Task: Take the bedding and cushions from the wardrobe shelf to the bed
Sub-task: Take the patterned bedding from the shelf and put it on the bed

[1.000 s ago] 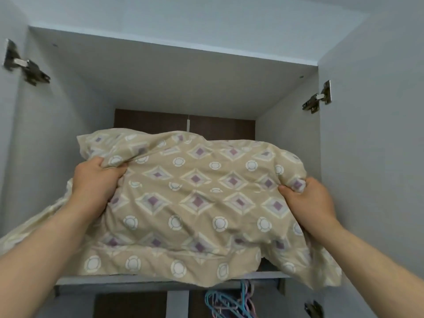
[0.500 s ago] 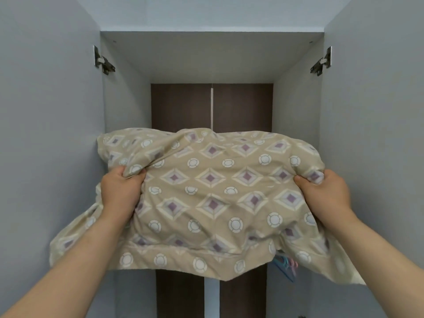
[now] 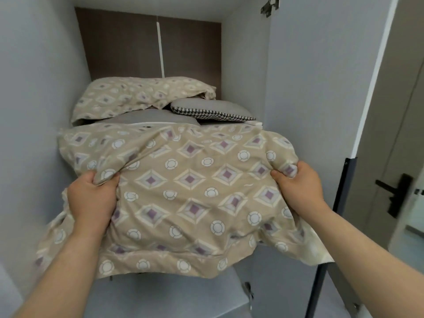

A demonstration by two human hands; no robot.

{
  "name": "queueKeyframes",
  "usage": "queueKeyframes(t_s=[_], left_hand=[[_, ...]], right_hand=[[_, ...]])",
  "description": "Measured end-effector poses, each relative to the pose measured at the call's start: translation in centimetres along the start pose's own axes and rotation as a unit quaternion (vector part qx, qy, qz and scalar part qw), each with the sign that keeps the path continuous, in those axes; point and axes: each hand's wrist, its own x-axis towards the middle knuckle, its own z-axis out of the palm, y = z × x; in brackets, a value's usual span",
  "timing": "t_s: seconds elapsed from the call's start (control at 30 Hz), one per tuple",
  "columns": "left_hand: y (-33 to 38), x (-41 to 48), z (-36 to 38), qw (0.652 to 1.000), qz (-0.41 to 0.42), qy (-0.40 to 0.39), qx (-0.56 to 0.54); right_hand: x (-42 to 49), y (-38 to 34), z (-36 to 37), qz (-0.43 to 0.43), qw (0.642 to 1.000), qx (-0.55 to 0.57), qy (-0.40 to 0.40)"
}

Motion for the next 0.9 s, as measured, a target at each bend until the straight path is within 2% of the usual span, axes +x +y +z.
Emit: queueKeyframes(t_s=[0.43,0.67,0.9], left_hand=[[-1.8,-11.4,-2.4,0.987,-0.051,-0.141,-0.049],[1.6,-20.0,-1.8,0.97,-0.057,-0.221,-0.08],[5.4,-30.1,-0.9,0.939,-0.061,-0.323,-0.102]], right_hand=[[-15.6,3.1,-10.2,0.083,0.989,-0.102,0.065],[-23.4,6.4,-19.0,0.137,0.975,-0.132,0.117],[-32.1,9.8,-29.1,0.184,0.952,-0.175,0.171]])
